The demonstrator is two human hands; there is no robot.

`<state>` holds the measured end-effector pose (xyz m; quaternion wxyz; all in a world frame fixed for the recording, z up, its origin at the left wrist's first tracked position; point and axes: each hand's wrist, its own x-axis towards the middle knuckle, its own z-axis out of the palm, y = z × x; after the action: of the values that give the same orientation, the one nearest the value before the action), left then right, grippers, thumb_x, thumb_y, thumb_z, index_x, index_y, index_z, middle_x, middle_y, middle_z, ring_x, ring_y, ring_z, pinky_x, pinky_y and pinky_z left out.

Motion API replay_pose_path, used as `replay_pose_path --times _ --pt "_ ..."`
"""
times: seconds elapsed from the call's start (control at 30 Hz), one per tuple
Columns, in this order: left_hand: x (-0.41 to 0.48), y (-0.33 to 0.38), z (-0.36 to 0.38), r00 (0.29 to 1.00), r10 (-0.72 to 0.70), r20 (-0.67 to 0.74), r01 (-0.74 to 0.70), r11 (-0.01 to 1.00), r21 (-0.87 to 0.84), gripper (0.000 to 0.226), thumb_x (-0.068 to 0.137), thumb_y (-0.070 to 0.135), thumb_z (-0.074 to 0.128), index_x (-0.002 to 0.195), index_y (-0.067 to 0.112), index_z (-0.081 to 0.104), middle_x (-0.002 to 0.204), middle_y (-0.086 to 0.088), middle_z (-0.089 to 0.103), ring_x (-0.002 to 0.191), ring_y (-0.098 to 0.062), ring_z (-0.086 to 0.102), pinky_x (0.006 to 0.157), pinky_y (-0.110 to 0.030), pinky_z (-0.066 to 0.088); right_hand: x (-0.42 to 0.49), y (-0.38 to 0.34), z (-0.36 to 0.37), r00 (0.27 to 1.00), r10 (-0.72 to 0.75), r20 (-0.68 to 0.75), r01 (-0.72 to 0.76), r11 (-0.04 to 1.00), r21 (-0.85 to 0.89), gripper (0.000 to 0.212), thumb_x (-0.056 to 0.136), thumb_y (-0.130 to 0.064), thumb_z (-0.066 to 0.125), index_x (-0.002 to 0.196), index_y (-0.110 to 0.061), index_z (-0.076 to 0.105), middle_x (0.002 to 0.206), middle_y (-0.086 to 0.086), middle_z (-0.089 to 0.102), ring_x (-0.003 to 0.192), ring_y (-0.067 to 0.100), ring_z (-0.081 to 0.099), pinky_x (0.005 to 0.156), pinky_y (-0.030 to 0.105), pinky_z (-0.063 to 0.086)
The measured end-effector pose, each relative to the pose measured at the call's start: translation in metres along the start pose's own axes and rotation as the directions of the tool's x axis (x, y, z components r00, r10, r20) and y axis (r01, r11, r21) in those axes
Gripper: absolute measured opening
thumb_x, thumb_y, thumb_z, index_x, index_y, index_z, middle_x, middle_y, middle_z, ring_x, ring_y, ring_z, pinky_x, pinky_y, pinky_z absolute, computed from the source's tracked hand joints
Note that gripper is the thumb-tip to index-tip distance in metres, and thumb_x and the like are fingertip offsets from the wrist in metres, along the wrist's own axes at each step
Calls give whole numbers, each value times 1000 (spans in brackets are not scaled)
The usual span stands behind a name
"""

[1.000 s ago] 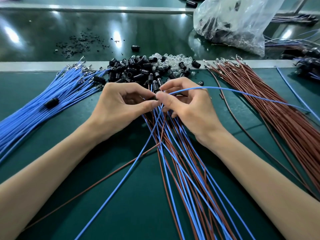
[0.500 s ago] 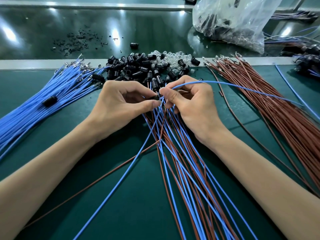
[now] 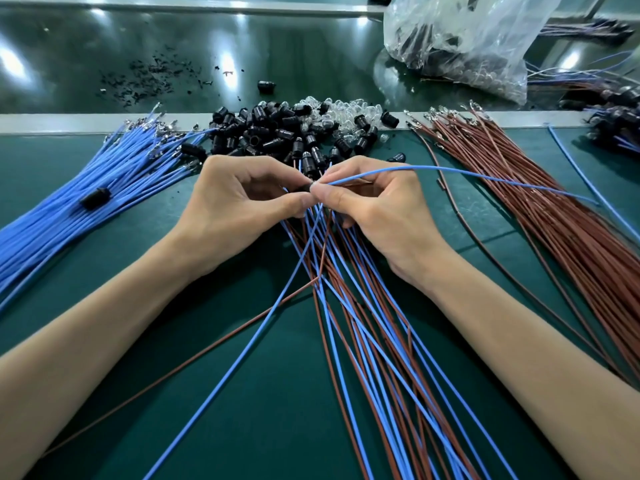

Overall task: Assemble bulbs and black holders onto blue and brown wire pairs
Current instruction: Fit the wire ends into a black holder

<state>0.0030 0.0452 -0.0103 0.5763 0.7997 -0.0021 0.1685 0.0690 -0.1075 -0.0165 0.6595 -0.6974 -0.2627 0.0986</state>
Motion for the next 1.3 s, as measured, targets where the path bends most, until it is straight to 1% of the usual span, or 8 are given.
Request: replay_pose_path --times 0.2,0.4,0.57,0.63,0.73,0.9,1.1,1.3 --pt "2 -1 1 998 -28 -63 26 999 -38 16 68 20 76 82 16 71 72 3 73 62 -8 67 66 -18 55 -1 -5 -2 999 45 -30 -37 972 232 6 89 -17 60 85 -17 55 79 -2 68 62 10 65 49 19 47" --pt "0 2 1 1000 25 -18 -24 998 58 12 72 21 75 83 21 71 80 10 74 67 -3 66 67 -18 54 0 0 1 1000 -29 -10 29 1000 -3 14 82 -8 72 74 -18 67 77 -1 65 62 4 56 55 16 43" --pt "4 4 -5 997 28 -75 -13 981 194 14 75 15 77 85 21 71 77 14 70 63 9 61 65 -6 46 4 -3 -3 986 110 -124 -64 942 330 11 95 -20 54 86 -15 52 82 1 63 57 8 61 44 17 42" --pt "5 8 -7 996 51 -68 -34 973 228 15 75 15 77 89 18 72 77 10 70 63 9 61 65 -5 45 5 0 -3 983 76 -169 -44 981 188 14 95 -12 58 81 -14 54 77 0 61 57 6 59 48 16 41" --pt "5 13 -6 997 73 16 -74 952 296 16 76 14 77 92 13 73 79 4 72 67 1 62 67 -9 47 2 3 0 995 -3 -98 3 1000 3 17 83 -11 72 72 -19 62 75 -6 62 62 8 56 57 19 40" --pt "9 17 -15 1000 19 17 -23 948 316 21 72 23 76 91 16 73 78 2 72 67 -1 62 68 -13 51 5 -2 -4 969 134 -209 -56 937 345 18 95 -27 54 81 -16 52 80 -3 61 53 5 60 42 16 38" --pt "5 21 -7 994 55 96 -86 927 365 18 74 18 77 91 12 75 78 -1 73 68 -8 67 68 -16 54 3 5 0 989 30 -146 -19 997 78 17 88 -22 68 75 -17 58 75 -8 62 62 5 58 54 18 42" --pt "11 21 -27 1000 5 -5 -4 943 333 19 74 22 76 91 14 73 81 -1 72 74 -14 67 77 -30 54 5 3 -4 968 95 -231 -6 933 359 15 97 -19 53 84 -12 50 74 0 56 57 9 62 53 18 50"
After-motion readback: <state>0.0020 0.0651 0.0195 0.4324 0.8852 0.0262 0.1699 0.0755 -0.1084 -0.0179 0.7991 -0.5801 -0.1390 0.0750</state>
